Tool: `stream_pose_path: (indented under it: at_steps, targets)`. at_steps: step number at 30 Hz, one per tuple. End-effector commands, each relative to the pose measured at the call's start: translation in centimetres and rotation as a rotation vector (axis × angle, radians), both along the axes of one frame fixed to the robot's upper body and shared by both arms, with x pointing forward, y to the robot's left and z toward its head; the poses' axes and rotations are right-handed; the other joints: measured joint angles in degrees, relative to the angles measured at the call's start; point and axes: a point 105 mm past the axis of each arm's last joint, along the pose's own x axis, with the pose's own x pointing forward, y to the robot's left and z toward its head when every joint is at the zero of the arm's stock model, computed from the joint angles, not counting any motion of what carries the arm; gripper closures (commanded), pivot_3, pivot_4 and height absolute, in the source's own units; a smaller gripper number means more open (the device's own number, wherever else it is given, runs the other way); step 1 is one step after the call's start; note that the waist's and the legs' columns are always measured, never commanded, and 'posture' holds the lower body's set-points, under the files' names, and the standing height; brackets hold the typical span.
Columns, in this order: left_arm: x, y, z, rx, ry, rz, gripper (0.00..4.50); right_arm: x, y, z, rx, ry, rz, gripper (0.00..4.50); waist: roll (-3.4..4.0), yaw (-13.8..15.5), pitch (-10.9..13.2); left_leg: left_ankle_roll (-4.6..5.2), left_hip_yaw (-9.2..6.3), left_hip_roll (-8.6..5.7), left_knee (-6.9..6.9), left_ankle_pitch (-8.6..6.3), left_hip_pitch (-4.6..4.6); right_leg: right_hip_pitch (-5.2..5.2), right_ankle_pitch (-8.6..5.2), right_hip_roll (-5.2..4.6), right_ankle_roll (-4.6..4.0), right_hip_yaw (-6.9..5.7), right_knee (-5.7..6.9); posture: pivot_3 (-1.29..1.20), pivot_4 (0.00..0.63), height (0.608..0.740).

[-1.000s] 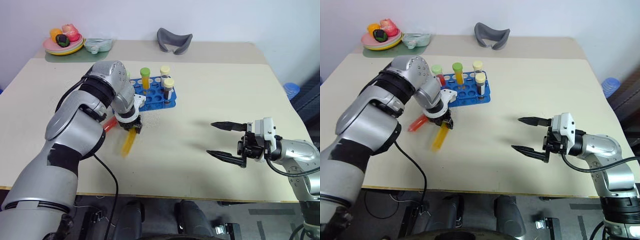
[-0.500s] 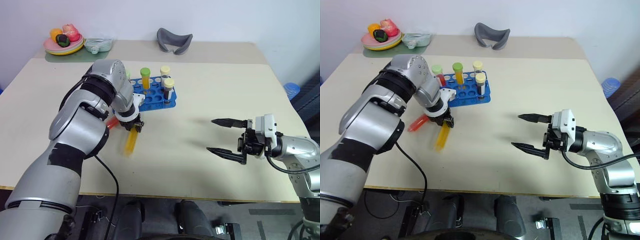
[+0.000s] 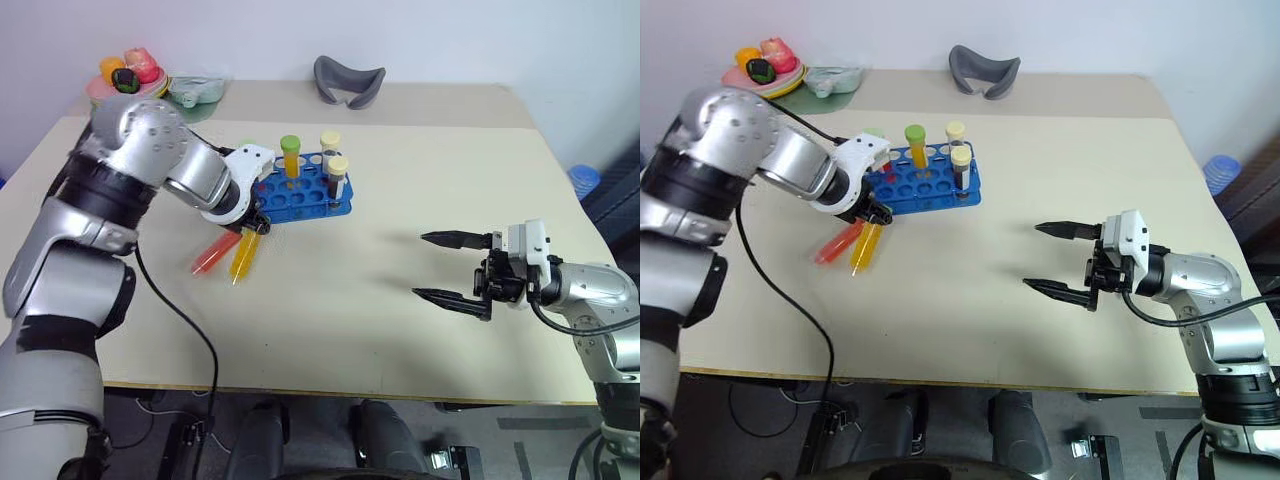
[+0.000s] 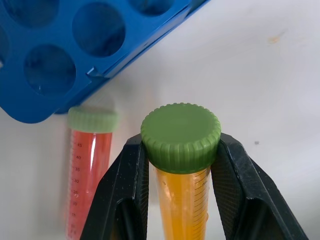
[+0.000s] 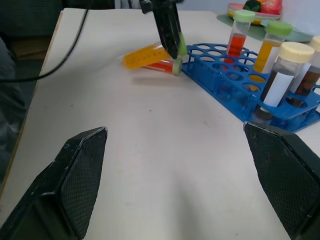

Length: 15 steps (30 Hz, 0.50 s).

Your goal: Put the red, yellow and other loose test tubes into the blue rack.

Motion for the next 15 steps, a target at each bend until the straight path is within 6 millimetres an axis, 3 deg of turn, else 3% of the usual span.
stream_pose_path:
  at_steps: [1,5,7,9,10,15]
  targets:
    - [-1.0,-1.6,4.1,-0.144,-0.200,-0.100,3.37,0.4,0.2,1.1,0.012,-0.027,0.015,0.00,0.00,0.00,0.00,0.00,-0.01,0.00,0.02,0.00,0.00,0.01,0.00,0.00,0.00,-0.01,0.01,0.00,0.150,0.740]
    - [-0.8,-2.6,7.8,-0.274,-0.602,-0.095,3.37,1.0,0.4,1.5,0.014,-0.023,0.032,0.00,0.02,0.01,-0.01,-0.01,0.00,0.02,0.04,0.00,0.02,0.01,0.00,-0.02,0.00,0.00,0.04,0.00,0.150,0.740]
    - [-0.9,-2.6,7.4,-0.321,-0.610,-0.079,3.37,1.2,0.5,1.6,0.014,-0.017,0.042,0.00,0.02,0.00,-0.02,-0.02,0.03,0.03,0.04,0.01,0.03,0.01,0.00,0.01,0.00,0.03,0.05,0.00,0.150,0.740]
    - [-2.0,-3.5,6.5,-0.299,-0.554,-0.218,3.37,1.1,0.7,1.7,0.014,-0.005,0.059,0.00,0.03,-0.06,-0.02,-0.02,0.04,0.02,0.05,0.01,0.04,0.01,0.00,0.01,-0.01,0.04,0.07,0.00,0.150,0.740]
    - [-2.2,-3.8,6.8,-0.274,-0.610,-0.269,3.37,1.1,0.7,1.8,0.014,0.000,0.062,0.00,0.03,-0.16,-0.02,-0.01,0.06,0.02,0.04,0.01,0.04,0.00,0.00,0.03,0.00,0.04,0.07,0.00,0.150,0.740]
    - [-0.1,-1.8,5.4,-0.037,-0.838,-0.162,3.37,1.0,0.5,1.9,0.018,0.028,0.061,0.00,0.09,-0.07,-0.05,0.02,0.09,0.00,0.01,-0.01,0.09,0.05,0.00,0.03,-0.01,0.06,0.04,0.00,0.150,0.740]
